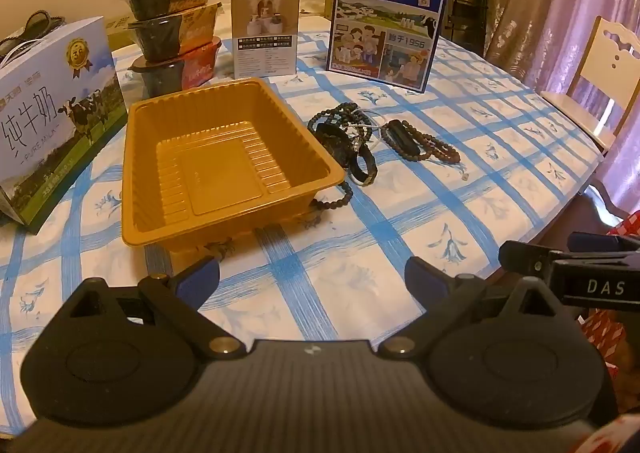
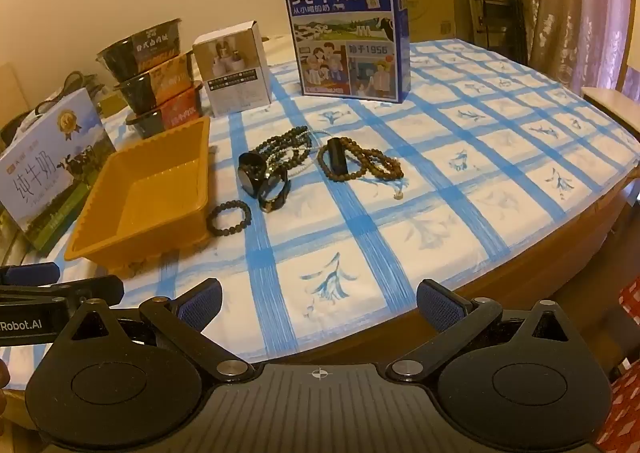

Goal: Organize jewelry

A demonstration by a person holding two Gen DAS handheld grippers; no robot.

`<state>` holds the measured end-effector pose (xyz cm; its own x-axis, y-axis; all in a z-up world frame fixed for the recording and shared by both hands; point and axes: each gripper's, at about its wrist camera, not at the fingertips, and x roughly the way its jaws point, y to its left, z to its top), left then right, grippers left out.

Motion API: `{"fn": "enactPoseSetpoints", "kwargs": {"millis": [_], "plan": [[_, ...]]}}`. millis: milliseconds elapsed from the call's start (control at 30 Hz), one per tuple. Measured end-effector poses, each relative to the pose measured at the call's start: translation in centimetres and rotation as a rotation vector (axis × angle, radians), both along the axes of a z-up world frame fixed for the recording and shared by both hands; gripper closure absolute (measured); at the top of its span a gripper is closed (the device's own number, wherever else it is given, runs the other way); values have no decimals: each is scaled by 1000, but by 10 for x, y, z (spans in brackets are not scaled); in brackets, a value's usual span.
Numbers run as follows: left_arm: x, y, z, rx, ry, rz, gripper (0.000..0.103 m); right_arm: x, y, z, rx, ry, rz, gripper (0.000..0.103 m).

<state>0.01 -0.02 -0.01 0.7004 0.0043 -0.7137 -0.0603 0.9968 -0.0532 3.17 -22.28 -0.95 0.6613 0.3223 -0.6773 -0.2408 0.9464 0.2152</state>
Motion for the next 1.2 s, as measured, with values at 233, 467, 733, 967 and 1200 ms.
{"fn": "enactPoseSetpoints", "kwargs": {"millis": [233, 467, 733, 967, 1200], "plan": [[0, -1, 0, -4, -2, 0, 4, 1, 2, 2, -8, -5, -3, 0], [0, 0, 0, -8, -1, 2, 4, 1, 2, 3, -6, -6, -1, 0], [0, 0, 0, -9, -1, 2, 4, 1, 1, -1, -7, -7, -2, 0], [0, 0, 0, -8, -1, 3, 4, 2, 4, 4, -10, -9, -2, 0], [0, 0, 0, -10, -1, 4, 4, 2, 6, 4, -14, -12, -1, 0]]}}
